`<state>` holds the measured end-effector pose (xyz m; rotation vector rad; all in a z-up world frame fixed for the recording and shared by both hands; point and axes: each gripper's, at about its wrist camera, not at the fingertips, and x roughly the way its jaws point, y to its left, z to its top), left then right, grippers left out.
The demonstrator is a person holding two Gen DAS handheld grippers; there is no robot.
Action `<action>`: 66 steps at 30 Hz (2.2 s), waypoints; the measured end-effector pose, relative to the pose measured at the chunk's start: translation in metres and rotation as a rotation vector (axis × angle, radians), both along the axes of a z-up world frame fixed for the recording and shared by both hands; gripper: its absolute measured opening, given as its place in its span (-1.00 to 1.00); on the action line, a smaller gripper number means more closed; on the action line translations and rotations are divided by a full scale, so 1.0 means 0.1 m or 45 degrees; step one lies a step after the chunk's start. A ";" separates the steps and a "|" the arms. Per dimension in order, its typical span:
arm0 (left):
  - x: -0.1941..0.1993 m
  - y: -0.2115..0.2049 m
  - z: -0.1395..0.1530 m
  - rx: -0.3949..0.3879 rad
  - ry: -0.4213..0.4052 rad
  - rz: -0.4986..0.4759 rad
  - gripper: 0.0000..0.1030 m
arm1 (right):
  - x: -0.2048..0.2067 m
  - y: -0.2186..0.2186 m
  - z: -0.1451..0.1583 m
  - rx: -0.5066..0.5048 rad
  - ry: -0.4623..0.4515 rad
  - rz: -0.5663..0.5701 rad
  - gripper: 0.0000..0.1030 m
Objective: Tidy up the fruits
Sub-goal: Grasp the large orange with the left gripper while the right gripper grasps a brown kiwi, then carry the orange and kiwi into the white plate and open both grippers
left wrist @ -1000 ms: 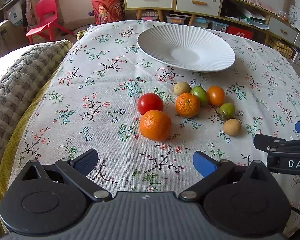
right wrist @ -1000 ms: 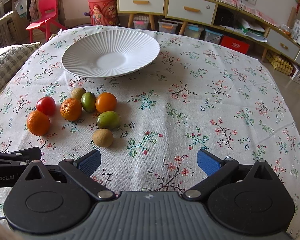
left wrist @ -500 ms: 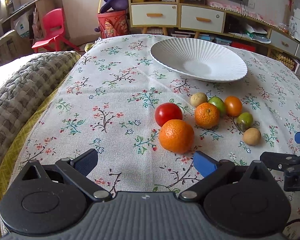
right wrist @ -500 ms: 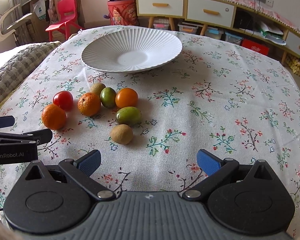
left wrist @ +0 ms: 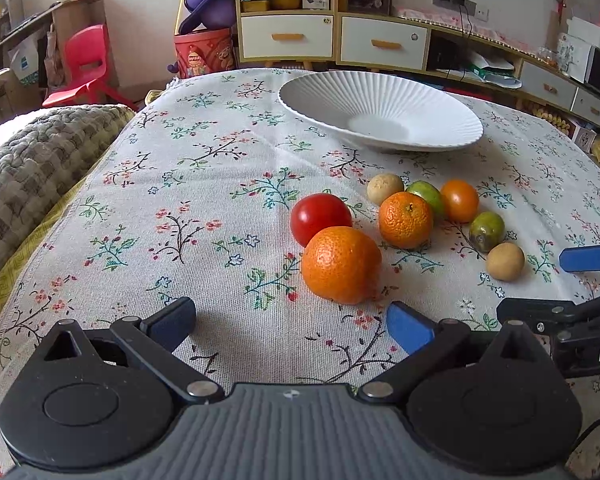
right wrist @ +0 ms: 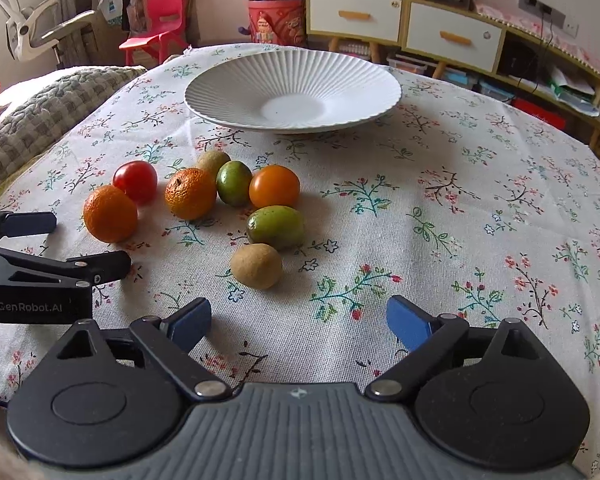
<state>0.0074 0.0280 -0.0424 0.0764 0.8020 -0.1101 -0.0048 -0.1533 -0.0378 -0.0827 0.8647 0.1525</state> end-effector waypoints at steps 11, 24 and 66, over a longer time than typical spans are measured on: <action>0.02 0.01 -0.01 -0.014 -0.013 -0.036 0.74 | 0.05 0.04 0.01 -0.008 -0.082 0.103 0.11; 0.00 0.01 0.07 -0.102 -0.053 -0.079 -0.10 | 0.05 0.12 0.00 0.005 -0.090 0.158 -0.30; 0.37 -0.11 0.60 -0.212 -0.038 -0.102 -0.51 | 0.63 -0.13 0.40 0.167 -0.167 0.058 -0.51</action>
